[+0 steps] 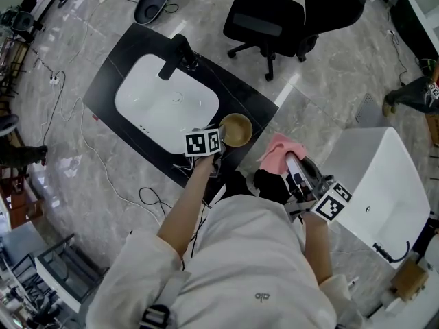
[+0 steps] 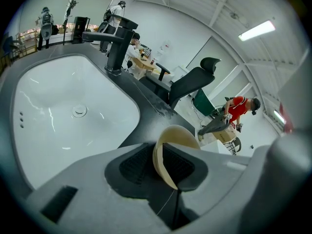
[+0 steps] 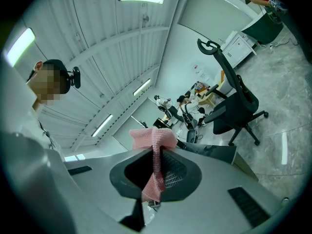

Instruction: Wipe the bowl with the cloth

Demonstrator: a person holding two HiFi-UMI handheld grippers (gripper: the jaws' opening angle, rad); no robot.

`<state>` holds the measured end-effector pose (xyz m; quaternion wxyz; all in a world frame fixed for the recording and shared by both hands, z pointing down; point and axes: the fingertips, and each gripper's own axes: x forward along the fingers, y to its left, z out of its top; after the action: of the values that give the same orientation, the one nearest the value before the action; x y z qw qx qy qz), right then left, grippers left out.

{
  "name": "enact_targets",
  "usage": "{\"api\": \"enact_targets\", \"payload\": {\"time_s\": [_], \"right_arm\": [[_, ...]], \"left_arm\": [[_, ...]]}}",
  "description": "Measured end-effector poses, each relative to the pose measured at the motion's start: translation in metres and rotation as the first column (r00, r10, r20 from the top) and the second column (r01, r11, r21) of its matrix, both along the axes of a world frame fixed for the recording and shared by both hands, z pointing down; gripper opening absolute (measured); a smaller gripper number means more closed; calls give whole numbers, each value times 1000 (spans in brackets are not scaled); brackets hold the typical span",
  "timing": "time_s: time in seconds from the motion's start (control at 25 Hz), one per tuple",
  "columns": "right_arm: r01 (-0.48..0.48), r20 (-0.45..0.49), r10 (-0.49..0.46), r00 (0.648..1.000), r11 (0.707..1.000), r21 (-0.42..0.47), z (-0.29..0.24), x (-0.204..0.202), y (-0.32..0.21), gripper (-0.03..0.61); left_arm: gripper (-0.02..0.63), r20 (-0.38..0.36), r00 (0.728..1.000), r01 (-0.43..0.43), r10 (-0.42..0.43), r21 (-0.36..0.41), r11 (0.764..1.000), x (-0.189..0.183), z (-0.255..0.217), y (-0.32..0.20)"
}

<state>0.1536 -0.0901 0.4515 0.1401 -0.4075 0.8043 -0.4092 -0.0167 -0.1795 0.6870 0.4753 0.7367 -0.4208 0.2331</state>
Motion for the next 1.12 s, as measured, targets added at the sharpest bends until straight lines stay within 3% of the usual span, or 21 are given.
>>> {"api": "enact_targets", "payload": {"time_s": [0.52, 0.64, 0.84, 0.96, 1.12], "right_arm": [[-35, -16, 36, 999, 999, 20, 8, -1, 11, 17], [-31, -8, 31, 999, 999, 42, 0, -4, 14, 17], [-15, -25, 17, 1000, 997, 81, -12, -1, 28, 17], [-10, -70, 17, 997, 994, 105, -17, 2, 43, 17], [6, -204, 24, 979, 989, 149, -26, 8, 73, 17]], "left_arm": [[86, 53, 999, 0, -7, 128, 992, -24, -37, 4], [27, 61, 998, 21, -31, 172, 985, -35, -57, 10], [12, 48, 995, 72, -85, 232, 970, -44, -86, 34], [12, 42, 993, 94, -108, 259, 961, -49, -100, 54], [12, 39, 992, 103, -119, 286, 953, -46, -119, 88]]}}
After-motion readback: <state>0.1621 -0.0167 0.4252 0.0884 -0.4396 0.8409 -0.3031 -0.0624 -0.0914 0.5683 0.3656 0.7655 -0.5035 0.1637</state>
